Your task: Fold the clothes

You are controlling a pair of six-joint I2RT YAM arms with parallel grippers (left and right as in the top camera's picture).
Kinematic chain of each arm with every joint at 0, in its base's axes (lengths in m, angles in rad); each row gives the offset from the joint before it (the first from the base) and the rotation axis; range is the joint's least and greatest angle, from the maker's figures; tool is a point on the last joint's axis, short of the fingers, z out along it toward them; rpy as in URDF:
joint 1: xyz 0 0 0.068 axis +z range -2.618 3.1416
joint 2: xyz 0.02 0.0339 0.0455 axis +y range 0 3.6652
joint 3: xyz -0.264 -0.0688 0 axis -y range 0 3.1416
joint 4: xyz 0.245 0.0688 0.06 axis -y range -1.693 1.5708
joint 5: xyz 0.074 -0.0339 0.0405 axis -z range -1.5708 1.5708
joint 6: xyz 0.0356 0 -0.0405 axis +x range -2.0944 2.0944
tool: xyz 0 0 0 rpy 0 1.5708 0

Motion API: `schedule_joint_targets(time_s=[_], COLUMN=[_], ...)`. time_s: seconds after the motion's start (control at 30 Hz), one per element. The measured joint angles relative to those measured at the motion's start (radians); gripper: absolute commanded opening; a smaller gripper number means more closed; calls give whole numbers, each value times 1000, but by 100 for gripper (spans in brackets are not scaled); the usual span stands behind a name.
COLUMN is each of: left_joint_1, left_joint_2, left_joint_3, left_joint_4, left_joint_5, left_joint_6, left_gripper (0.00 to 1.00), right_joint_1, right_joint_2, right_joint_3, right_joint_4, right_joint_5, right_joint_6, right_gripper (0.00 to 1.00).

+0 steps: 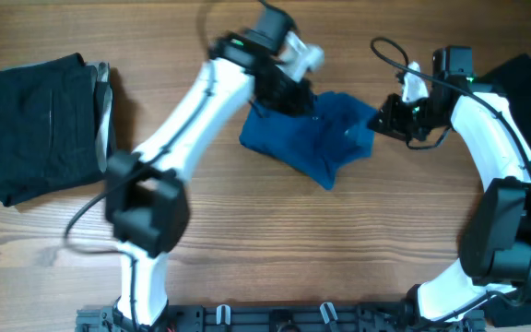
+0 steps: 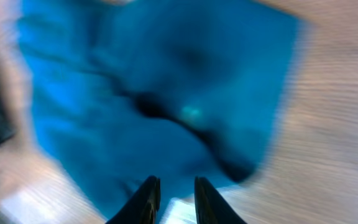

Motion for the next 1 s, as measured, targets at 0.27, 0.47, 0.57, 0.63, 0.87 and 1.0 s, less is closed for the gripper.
schedule_joint_targets(time_s=[0.27, 0.47, 0.57, 0.63, 0.87, 1.0], left_joint_1=[161, 158, 200, 226, 228, 261], left_joint_2=[50, 105, 109, 100, 47, 47], left_joint_3=[-176, -428, -353, -277, -262, -263], left_joint_4=[-90, 95, -14, -92, 15, 248], left_joint_5=[2, 42, 31, 37, 131, 124], left_joint_6=[8, 15, 19, 23, 1, -5], left_gripper=[15, 32, 41, 72, 89, 100], right_joint_1=[320, 335, 333, 333, 333, 333], right_joint_2=[61, 237, 226, 151, 36, 174], right_joint_3=[0, 10, 15, 14, 32, 32], right_joint_4=[132, 177, 165, 198, 409, 335], right_joint_5=[111, 166, 147, 148, 197, 212], right_joint_6=[113, 226, 172, 140, 187, 249], right_gripper=[4, 10, 10, 10, 9, 6])
